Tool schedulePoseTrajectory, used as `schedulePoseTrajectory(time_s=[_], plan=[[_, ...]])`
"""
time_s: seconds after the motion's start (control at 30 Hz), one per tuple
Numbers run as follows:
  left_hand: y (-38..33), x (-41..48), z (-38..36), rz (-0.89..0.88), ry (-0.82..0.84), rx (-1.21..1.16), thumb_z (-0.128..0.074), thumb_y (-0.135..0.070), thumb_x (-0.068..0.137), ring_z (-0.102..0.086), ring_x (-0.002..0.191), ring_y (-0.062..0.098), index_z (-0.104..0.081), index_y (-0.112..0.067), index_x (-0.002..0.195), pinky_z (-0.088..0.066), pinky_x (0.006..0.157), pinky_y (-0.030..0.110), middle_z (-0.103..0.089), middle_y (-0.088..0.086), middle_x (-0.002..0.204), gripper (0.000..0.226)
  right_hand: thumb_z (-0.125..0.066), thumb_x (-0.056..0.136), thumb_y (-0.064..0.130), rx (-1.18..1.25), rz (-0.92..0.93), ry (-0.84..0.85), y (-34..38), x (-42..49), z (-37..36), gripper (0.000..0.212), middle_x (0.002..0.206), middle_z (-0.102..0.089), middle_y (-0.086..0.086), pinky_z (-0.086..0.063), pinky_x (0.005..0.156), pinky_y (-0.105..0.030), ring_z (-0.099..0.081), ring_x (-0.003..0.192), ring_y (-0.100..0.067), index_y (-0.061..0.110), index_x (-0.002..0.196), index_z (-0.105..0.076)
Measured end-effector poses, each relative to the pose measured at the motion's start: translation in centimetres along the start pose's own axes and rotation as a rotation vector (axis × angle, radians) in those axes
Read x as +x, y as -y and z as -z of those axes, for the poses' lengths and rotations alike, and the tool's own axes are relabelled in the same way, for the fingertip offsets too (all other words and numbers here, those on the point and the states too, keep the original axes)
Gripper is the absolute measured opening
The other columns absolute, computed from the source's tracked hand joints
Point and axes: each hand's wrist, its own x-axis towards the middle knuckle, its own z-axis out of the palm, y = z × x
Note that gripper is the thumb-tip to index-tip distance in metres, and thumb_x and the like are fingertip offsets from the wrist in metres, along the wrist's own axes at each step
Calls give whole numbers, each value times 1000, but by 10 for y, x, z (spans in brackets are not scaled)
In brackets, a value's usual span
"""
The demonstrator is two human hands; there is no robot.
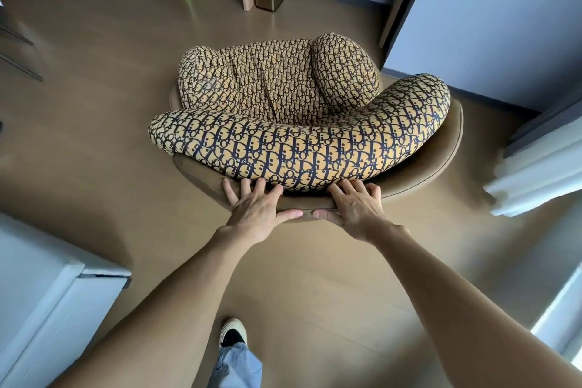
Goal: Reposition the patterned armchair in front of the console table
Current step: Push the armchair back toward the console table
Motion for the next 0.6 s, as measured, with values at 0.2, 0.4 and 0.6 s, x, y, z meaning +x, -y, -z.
schedulePoseTrajectory(time_s=[0.2, 0.4, 0.6], plan=[[8, 39, 10, 2, -38, 35, 6, -97, 59, -39, 120, 33, -54, -34, 121, -5, 112, 72, -53, 4, 119, 107, -3, 75, 93, -26, 7, -47, -10, 40, 6, 92, 113, -57, 3, -32, 94, -46, -49, 110, -24, 26, 114, -52], [18, 83, 19, -1, -76, 66, -8, -94, 63, -42, 119, 32, -59, -32, 115, -7, 113, 69, -57, 2, 116, 96, -2, 73, 93, -17, -6, -62, -17, 80, 18, 93, 118, -57, 2, -32, 96, -47, -48, 115, -26, 25, 115, -51], [37, 133, 29, -32, -117, 88, -3, -96, 63, -43, 116, 31, -60, -32, 114, -9, 112, 68, -57, 0, 112, 99, -1, 72, 92, -9, -37, -77, -19, 126, 30, 94, 121, -57, 1, -34, 100, -49, -47, 116, -27, 25, 116, -50]])
